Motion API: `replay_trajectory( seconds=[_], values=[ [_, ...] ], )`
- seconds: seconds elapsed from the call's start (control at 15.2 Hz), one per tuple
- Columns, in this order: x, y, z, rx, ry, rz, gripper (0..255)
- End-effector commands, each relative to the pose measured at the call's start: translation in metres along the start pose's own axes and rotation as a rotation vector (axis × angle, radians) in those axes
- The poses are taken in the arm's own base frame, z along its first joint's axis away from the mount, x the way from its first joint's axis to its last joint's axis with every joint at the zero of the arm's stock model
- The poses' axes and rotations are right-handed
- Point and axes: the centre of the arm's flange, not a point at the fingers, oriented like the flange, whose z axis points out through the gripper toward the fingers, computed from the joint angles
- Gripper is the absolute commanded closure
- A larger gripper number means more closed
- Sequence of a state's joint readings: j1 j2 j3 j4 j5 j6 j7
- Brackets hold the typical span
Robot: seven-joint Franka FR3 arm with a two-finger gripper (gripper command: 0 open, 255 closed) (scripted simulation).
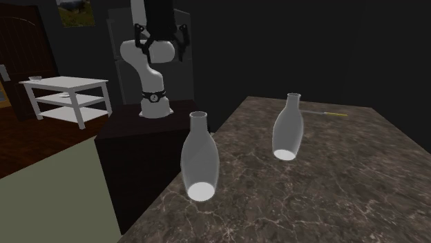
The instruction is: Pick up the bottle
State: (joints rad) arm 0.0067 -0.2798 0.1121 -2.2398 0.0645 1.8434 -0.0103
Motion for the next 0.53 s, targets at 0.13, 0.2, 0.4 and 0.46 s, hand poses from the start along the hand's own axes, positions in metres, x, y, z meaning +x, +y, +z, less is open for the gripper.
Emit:
replay_trajectory(
  seconds=[0.13,0.2,0.4,0.46],
  values=[
    [0.048,-0.010,0.021,-0.007,0.008,-0.004,0],
    [0.060,-0.013,0.026,-0.008,0.009,-0.005,0],
    [0.095,-0.021,0.040,-0.014,0.014,-0.007,0],
    [0.107,-0.024,0.045,-0.015,0.016,-0.008,0]
  ],
)
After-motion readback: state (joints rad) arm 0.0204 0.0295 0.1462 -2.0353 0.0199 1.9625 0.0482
